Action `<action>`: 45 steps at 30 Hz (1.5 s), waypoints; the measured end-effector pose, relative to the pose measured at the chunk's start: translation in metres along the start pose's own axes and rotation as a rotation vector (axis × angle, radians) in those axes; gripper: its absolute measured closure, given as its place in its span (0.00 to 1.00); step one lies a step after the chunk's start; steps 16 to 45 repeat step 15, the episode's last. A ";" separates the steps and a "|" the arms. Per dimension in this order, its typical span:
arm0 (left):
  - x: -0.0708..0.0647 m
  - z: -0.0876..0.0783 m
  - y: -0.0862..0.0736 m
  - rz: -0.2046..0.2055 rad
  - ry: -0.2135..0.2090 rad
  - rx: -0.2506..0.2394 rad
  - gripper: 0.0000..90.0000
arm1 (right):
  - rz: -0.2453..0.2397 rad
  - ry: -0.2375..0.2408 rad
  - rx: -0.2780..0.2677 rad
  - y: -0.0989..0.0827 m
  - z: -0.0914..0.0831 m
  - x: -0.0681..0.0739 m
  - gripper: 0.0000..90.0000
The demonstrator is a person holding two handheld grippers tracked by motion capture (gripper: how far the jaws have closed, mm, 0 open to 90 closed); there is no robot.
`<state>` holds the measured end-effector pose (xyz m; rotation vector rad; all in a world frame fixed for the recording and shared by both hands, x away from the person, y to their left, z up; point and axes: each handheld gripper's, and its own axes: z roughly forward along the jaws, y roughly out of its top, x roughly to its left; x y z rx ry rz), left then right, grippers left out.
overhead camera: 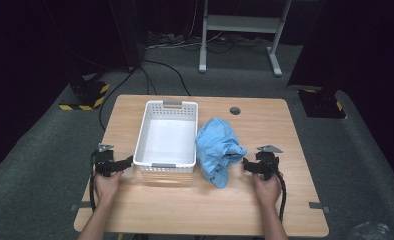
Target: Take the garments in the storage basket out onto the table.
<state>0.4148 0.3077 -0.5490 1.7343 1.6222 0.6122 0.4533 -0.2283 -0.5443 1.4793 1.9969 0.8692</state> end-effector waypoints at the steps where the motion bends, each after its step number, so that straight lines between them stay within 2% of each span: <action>1: -0.002 0.001 0.000 0.017 0.014 -0.001 0.14 | 0.000 0.000 0.000 0.000 0.000 0.000 0.16; 3: -0.008 0.005 0.000 0.070 0.074 0.014 0.13 | 0.000 0.000 0.000 0.000 0.000 0.000 0.16; 5: -0.010 0.005 0.001 0.067 0.076 0.014 0.14 | 0.000 0.000 0.000 0.000 0.000 0.000 0.16; 8: -0.010 0.005 0.001 0.067 0.067 0.015 0.13 | 0.000 0.000 0.000 0.000 0.000 0.000 0.15; 45: -0.010 0.005 0.000 0.067 0.072 0.016 0.13 | 0.000 0.000 0.000 0.000 0.000 0.000 0.16</action>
